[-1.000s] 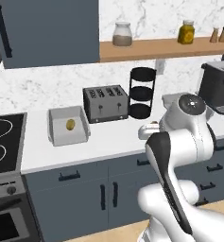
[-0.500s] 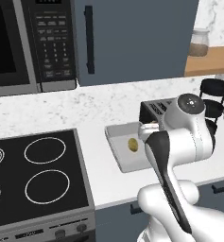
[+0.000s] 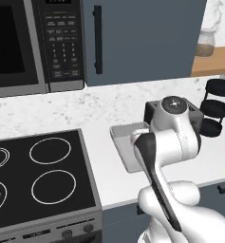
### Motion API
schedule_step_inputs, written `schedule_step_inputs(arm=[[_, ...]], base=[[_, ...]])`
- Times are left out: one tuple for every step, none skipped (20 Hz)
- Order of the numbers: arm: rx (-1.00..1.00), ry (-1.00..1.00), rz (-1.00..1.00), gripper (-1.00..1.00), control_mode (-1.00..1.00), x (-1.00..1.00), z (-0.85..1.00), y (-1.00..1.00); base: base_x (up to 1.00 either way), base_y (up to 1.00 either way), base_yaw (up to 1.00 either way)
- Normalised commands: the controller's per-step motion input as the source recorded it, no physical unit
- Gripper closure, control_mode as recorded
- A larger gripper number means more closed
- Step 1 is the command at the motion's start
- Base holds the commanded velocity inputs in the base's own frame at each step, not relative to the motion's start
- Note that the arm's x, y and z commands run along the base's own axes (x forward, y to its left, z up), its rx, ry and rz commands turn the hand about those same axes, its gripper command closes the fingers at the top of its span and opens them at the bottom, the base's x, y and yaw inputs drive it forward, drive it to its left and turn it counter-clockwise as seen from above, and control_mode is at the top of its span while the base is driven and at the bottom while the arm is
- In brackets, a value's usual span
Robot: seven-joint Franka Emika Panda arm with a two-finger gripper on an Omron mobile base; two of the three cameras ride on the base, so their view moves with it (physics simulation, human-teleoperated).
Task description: Place one potato and one steak in each tupperware on the nearby counter, to pack two identical lunches.
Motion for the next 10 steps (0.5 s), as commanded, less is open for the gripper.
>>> schedule_step_inputs(arm=[[0.00,0.04,0.16,1.00,-1.00,0.40,-0.64,0.00],[0.00,0.00,0.19,1.00,-1.00,0.57,-0.69,0.00],[0.00,0.00,0.22,1.00,-1.00,0.71,-0.65,0.00],[0.03,0.00,0.25,1.00,-1.00,0.74,-0.50,-0.05],[0.02,0.00,0.25,1.00,-1.00,0.68,-0.41,-0.07],[0.00,-0.07,0.22,1.00,-1.00,0.63,-0.34,-0.12],[0.00,-0.14,0.16,1.00,-1.00,0.54,-0.26,-0.19],[0.00,-0.13,0.09,1.00,-1.00,0.49,-0.27,-0.29],[0.00,-0.12,0.03,1.00,-1.00,0.43,-0.30,-0.34],[0.00,-0.10,0.00,1.00,-1.00,0.37,-0.28,-0.36]], base=[[0.00,0.00,0.00],[0.00,0.00,0.00],[0.00,0.00,0.00],[0.00,0.00,0.00],[0.00,0.00,0.00],[0.00,0.00,0.00],[0.00,0.00,0.00],[0.00,0.00,0.00],[0.00,0.00,0.00],[0.00,0.00,0.00]])
